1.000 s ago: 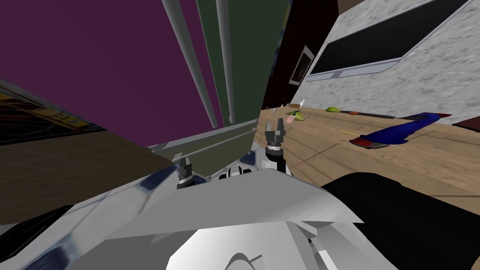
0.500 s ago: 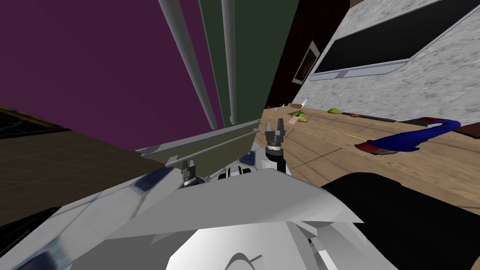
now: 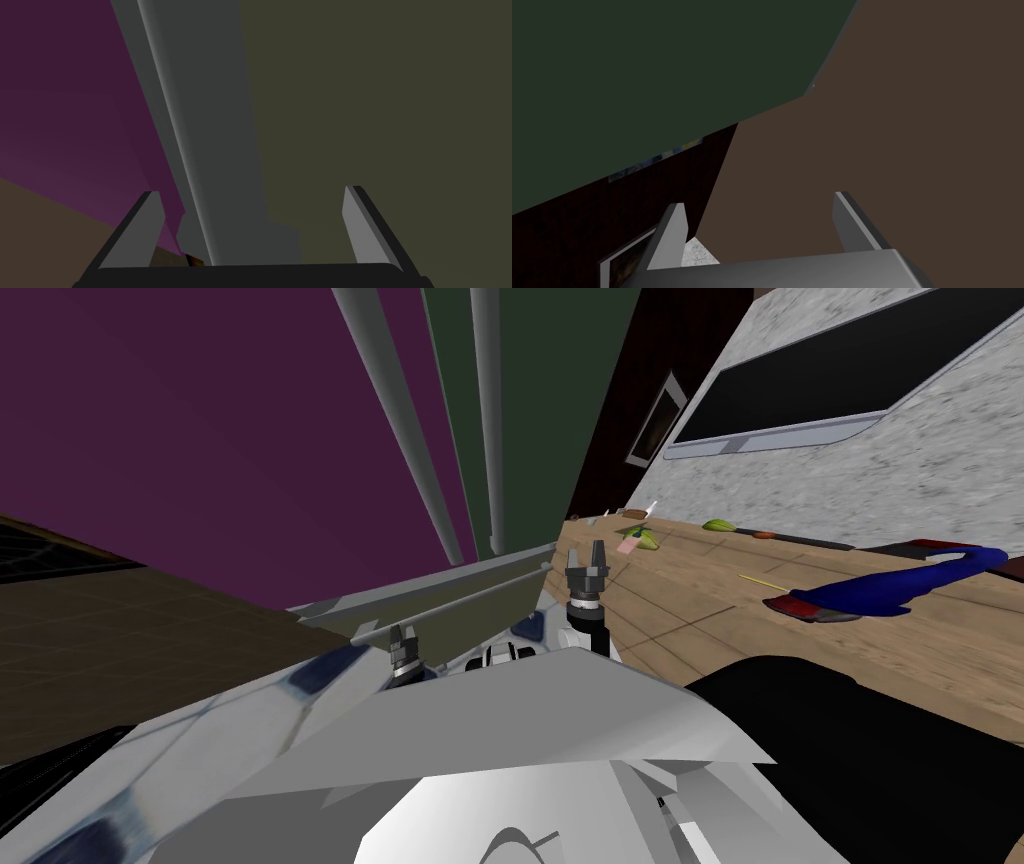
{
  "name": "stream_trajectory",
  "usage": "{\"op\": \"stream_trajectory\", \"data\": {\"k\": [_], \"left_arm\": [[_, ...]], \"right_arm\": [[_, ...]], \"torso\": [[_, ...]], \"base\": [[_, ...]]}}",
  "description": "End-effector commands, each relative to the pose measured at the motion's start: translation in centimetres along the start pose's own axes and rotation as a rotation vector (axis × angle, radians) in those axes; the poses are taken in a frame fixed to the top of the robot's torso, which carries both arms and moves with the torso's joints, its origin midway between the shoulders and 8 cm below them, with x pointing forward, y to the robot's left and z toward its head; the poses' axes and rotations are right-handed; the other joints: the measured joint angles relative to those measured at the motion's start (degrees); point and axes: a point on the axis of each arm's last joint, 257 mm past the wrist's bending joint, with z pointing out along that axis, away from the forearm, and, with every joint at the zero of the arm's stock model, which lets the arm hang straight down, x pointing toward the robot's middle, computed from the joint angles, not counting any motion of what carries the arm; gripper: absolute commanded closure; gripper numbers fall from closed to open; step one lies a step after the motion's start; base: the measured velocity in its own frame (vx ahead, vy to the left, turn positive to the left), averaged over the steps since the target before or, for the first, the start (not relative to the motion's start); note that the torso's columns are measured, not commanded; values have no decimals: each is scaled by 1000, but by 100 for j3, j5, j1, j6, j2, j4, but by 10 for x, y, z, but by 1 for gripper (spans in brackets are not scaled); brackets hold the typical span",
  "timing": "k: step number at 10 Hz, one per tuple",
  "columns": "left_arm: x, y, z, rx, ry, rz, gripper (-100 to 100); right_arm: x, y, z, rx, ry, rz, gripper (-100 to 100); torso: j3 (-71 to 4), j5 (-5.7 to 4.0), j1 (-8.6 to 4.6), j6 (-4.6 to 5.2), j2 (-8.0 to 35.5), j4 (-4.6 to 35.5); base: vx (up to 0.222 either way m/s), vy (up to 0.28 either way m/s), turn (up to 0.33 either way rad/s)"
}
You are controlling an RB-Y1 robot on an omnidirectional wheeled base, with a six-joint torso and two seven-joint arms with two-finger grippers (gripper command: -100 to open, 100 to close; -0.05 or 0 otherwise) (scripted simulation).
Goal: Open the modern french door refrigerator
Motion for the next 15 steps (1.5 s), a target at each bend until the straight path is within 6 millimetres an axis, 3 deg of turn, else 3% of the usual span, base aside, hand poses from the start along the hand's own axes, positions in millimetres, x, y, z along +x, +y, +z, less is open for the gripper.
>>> {"op": "stream_trajectory", "data": {"k": [1, 2, 3, 6, 8, 12, 15], "left_arm": [[-1, 1, 18, -2, 4, -3, -100], [0, 1, 14, -1, 3, -3, -100], [1, 0, -1, -3, 0, -1, 100], [2, -2, -24, -3, -5, 2, 100], [2, -4, -4, 11, 3, -2, 100], [0, 1, 16, -7, 15, -5, 100], [0, 0, 14, -12, 20, -9, 100]], "right_arm": [[0, 0, 0, 0, 0, 0, 0], [0, 0, 0, 0, 0, 0, 0], [0, 0, 0, 0, 0, 0, 0], [0, 0, 0, 0, 0, 0, 0], [0, 0, 0, 0, 0, 0, 0], [0, 0, 0, 0, 0, 0, 0], [0, 0, 0, 0, 0, 0, 0]], "torso": [[-4, 1, 2, 0, -5, -2], [-5, 1, 2, 0, -8, -3], [-6, 2, 5, -1, -10, -3], [-23, 29, 40, 1, -47, -31], [-15, 24, 26, 0, -33, -25], [-1, 2, -2, -3, -2, -4], [-21, -8, 7, 1, -30, 1]], "base": [[-19, -18, 14], [-7, -8, 1], [13, 10, -29], [19, 26, -24], [-47, -14, 20], [-167, -88, 39], [-118, -51, 22]]}}
